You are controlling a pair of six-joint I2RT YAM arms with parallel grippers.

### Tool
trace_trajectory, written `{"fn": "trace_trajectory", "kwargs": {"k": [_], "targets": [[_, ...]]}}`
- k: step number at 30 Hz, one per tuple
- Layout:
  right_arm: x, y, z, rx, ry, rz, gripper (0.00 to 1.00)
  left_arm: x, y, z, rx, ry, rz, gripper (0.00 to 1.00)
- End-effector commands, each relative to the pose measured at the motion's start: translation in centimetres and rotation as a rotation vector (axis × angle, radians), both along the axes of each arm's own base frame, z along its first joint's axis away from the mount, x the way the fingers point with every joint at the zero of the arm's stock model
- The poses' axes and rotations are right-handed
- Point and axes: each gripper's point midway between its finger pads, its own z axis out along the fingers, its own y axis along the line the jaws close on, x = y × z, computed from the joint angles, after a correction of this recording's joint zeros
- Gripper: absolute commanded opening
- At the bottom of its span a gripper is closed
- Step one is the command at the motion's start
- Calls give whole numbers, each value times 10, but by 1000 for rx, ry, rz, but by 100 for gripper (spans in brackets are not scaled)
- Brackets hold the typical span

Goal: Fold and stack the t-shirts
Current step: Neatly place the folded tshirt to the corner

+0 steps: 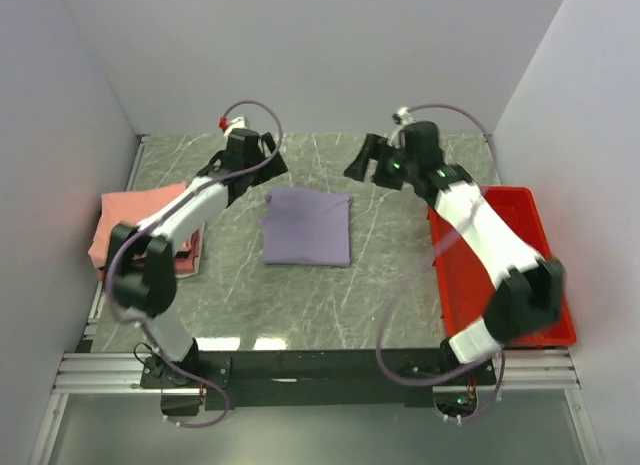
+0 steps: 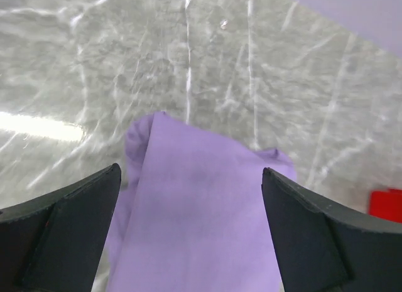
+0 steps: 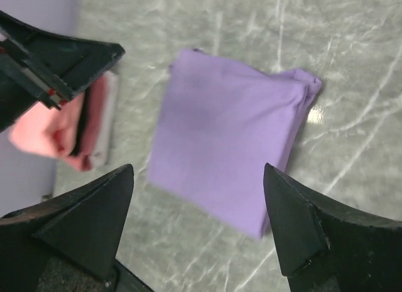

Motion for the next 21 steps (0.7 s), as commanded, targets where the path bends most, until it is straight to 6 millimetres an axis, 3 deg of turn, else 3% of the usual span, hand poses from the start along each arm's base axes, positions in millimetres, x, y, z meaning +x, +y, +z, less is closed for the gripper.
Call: {"fn": "trace_trajectory", "kwargs": {"k": [1, 2, 3, 4, 5, 6, 9, 14, 21], "targets": [[-38, -24, 18, 41, -97, -91, 90, -44, 24, -2, 48, 1, 50, 99], [-55, -30, -5, 29, -63, -99, 90, -50, 25, -4, 41, -8, 49, 99], [-64, -34, -4, 38, -79, -108, 90, -58, 23, 2, 16, -24, 32, 99], [-78, -40, 10, 65, -123, -118, 91, -68, 25, -14, 20, 5, 26, 99], [-89, -45, -6, 50, -104, -125, 91, -72, 25, -19, 13, 15, 22, 99], [-101, -51, 3, 62, -138, -132, 91, -76, 26, -26, 16, 34, 29, 100], [-121, -62, -9, 38, -149, -139, 91, -80, 26, -47, 38, 80, 12, 99], [-132, -74, -41, -39, -119, -148, 97, -79, 22, -74, 49, 127, -10, 99], [-135, -80, -52, -91, -100, -141, 97, -62, 1, -99, 6, 181, -48, 99]]}}
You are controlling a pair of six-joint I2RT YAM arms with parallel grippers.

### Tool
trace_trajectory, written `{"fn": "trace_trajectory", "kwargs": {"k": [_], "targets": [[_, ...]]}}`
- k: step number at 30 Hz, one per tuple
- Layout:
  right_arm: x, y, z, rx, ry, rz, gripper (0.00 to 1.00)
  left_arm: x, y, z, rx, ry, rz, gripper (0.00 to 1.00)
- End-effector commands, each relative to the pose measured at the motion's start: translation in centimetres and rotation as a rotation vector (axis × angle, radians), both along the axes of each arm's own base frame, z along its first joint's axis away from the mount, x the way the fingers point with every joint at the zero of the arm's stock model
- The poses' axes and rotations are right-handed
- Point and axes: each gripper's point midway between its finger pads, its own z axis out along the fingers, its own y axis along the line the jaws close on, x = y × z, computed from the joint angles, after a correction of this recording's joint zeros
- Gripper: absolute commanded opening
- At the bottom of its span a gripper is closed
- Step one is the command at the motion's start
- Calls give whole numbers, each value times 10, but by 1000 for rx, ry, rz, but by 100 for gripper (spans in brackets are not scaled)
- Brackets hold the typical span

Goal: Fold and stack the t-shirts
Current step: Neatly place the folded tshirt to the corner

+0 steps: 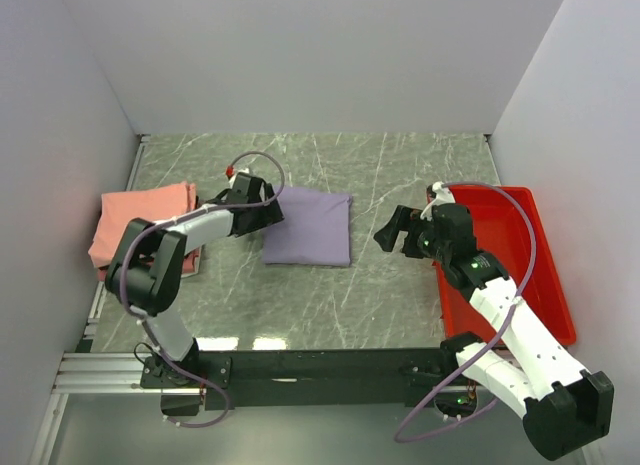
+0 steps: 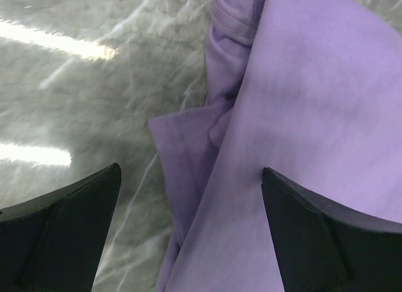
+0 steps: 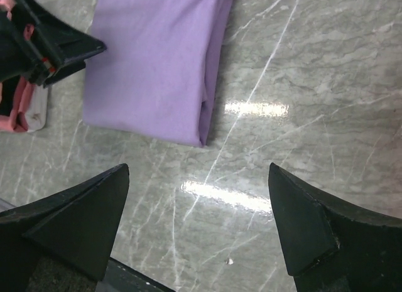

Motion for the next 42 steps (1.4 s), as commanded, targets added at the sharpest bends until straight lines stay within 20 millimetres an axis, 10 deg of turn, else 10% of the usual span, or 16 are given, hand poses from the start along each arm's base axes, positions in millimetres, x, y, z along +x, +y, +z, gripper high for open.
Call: {"fn": "trace_trajectory", "kwargs": {"k": [1, 23, 29, 42], "targets": [[2, -5, 2, -35, -27, -1, 97, 26, -19, 11, -63, -44, -15, 100], [7, -5, -15, -62, -5, 5, 97, 15, -58, -55, 31, 111, -89, 35], [8, -8, -21, -79, 12, -10, 97, 19, -56, -65, 100, 138, -77, 1], [9, -16, -23, -110, 21, -43, 97, 38, -14, 31, 431, -114, -200, 1]]}}
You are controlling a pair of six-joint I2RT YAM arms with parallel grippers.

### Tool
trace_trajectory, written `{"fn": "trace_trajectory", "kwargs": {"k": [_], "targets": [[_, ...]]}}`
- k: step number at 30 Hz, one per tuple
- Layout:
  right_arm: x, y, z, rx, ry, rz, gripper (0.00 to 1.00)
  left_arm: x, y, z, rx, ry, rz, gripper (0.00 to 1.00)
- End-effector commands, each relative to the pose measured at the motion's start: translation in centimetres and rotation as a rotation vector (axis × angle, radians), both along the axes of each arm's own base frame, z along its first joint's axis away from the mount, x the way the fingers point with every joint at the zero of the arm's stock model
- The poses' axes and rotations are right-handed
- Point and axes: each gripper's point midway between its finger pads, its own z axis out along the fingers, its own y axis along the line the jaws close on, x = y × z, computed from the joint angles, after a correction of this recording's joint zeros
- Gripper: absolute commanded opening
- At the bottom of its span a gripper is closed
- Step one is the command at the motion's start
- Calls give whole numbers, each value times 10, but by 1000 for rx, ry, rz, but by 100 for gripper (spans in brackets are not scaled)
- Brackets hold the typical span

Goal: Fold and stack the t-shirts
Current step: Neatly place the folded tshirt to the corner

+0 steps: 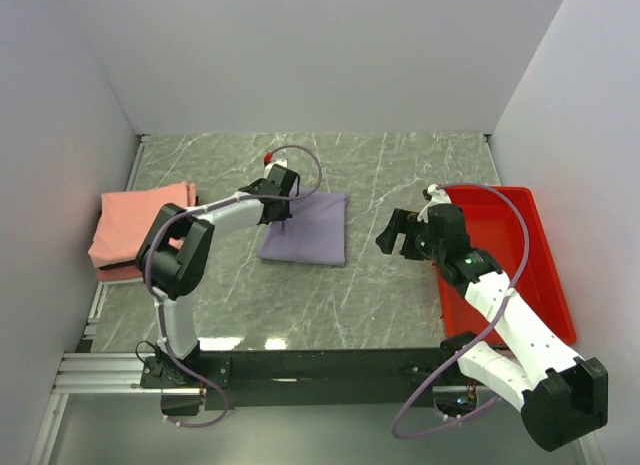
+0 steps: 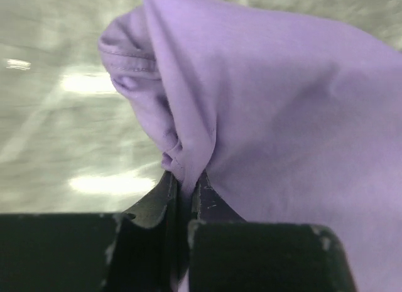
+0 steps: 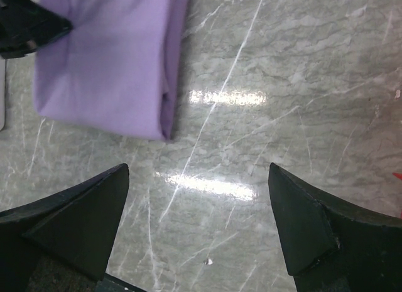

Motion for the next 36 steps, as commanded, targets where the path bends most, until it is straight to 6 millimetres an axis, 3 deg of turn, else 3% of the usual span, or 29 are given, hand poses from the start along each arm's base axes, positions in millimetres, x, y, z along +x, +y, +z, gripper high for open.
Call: {"fn": "trace_trajectory", "kwargs": {"k": [1, 5, 13, 23, 29, 36], "targets": [[5, -6, 4, -25, -31, -18, 97, 2, 42, 54, 217, -110, -32, 1], [4, -7, 5, -29, -33, -18, 97, 3, 74, 73, 349, -109, -14, 1], [4, -4, 5, -26, -24, -6, 97, -2, 102, 121, 441, -152, -64, 0], [3, -4, -2, -32, 3, -2, 97, -11, 162, 170, 630, -128, -64, 1], [4, -2, -7, -28, 14, 3, 97, -12, 189, 205, 587, -172, -1, 1], [6, -1, -19, -38, 52, -5, 97, -19, 199, 240, 532, -209, 36, 1]]}}
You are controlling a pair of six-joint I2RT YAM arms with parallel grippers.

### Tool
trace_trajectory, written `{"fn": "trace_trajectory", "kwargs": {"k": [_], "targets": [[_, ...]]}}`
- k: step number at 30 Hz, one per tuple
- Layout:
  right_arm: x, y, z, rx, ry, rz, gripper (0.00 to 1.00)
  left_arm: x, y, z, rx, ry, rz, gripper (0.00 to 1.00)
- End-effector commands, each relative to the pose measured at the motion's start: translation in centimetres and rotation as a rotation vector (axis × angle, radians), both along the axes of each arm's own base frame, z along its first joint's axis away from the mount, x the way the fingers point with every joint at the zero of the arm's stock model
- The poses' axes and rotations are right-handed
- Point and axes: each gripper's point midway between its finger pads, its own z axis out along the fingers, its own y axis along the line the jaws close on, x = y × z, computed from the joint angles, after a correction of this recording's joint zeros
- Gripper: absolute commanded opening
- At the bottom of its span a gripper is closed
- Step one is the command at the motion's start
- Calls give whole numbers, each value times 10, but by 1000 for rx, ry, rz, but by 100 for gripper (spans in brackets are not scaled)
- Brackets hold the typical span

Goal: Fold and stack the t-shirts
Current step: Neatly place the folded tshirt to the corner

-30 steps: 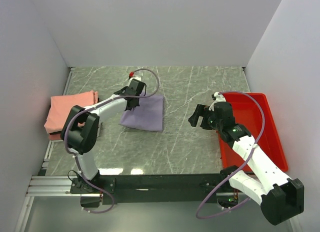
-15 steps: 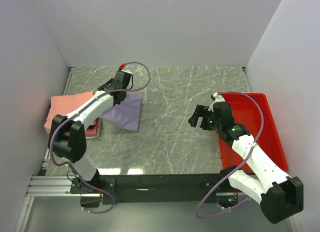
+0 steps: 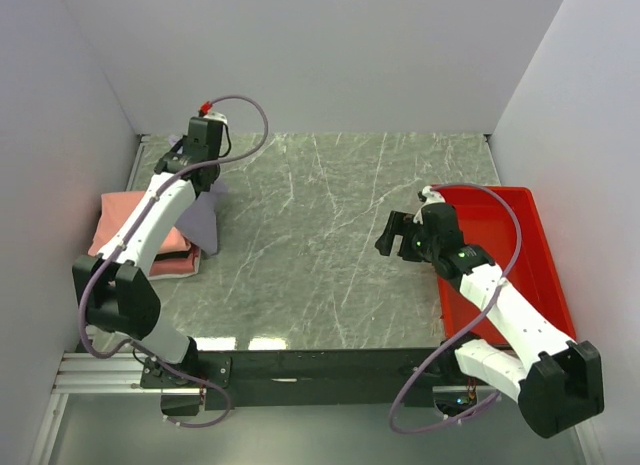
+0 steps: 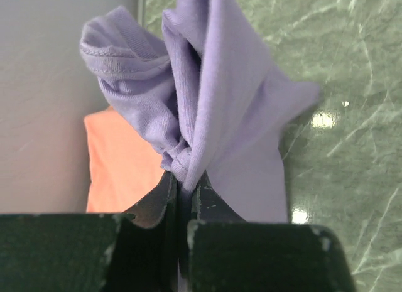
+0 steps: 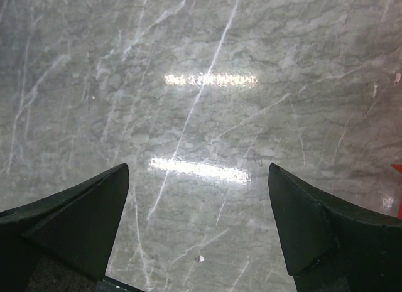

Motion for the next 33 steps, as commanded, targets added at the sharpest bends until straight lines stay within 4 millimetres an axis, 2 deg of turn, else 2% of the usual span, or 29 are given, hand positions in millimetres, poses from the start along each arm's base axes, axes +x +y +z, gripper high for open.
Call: {"fn": "trace_trajectory", "kwargs": {"k": [1, 3, 10, 13, 21, 25, 27, 31, 33], "targets": [[7, -1, -1, -11, -7, -6, 97, -8, 0, 57, -57, -125, -11, 1], [6, -2, -4, -19, 9, -11, 97, -12, 1, 66, -60, -142, -10, 1], [6, -2, -7, -24, 21, -12, 97, -27, 9, 115, -61, -233, -2, 1], [6, -7, -12, -46, 40, -37, 97, -34, 17, 123, -32, -239, 22, 1], [5, -3, -16, -35, 67, -19, 97, -45, 34, 127, -16, -236, 63, 1], [4, -3, -17, -36, 68, -17, 97, -56, 53, 125, 25, -247, 124, 1], [5, -3, -17, -38, 69, -16, 97, -61, 55, 131, -2, -274, 110, 1], [4, 4, -18, -19, 78, 19, 97, -67, 77, 107, 31, -253, 138, 0], [4, 6, -17, -10, 76, 29, 97, -64, 77, 94, 25, -240, 118, 1]]}}
